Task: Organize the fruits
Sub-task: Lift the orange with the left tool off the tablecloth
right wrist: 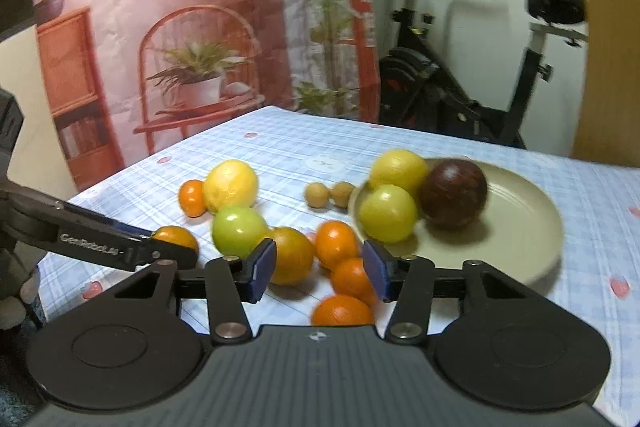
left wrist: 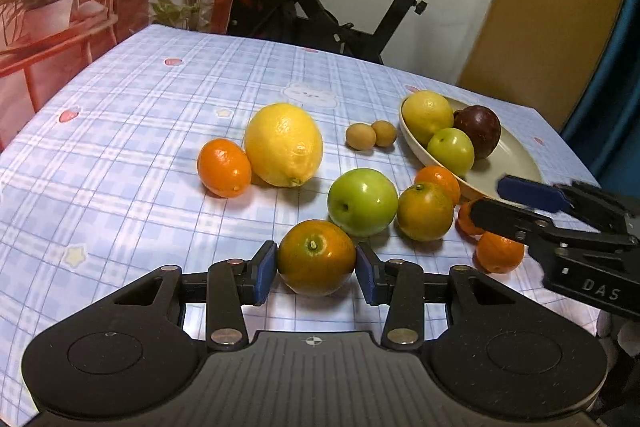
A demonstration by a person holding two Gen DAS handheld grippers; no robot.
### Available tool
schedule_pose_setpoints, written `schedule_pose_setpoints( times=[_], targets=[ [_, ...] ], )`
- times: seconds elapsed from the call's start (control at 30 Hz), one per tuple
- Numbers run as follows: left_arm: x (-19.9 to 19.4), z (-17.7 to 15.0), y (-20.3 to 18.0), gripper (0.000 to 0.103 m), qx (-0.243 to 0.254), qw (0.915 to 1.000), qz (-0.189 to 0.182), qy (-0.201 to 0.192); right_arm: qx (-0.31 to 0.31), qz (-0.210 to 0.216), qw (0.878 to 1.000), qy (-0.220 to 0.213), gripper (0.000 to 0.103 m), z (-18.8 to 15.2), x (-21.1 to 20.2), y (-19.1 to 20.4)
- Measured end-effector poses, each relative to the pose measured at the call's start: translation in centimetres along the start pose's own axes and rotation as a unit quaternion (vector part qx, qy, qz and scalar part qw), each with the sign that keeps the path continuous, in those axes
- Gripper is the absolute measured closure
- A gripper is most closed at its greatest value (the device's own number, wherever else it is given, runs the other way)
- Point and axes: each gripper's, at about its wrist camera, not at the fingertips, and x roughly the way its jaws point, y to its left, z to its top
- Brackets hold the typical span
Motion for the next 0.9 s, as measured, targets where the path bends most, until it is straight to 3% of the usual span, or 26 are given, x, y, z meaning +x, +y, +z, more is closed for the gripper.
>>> schedule_pose_setpoints(
  times=[0.27, 0.4, 0.7, 0.9],
  targets=[
    [0.0, -0.2, 0.2, 0.058, -0.009, 0.9999, -0.005, -0.002, -0.082, 0.029, 0.996, 0.034, 0.057, 0.9, 3.4, 3.0],
    [0.0, -0.2, 0.3, 0.058, -0.013, 0.9999, -0.008, -0.002, -0.106, 0.025, 0.993, 0.046, 0.057, 1.0, 4.8, 3.6],
    [-0.1, -0.3, 0.3, 0.058, -0.013, 0.9999, -0.007, -0.002, -0.117, 0.002, 0.991, 0.070, 0.057, 0.9, 6.3, 3.8],
    [-0.2, -0.3, -0.1, 0.058, -0.004, 1.0000, 0.001, -0.001, -0.046, 0.006, 0.997, 0.061, 0.059, 0.2, 4.1, 3.0]
  ],
)
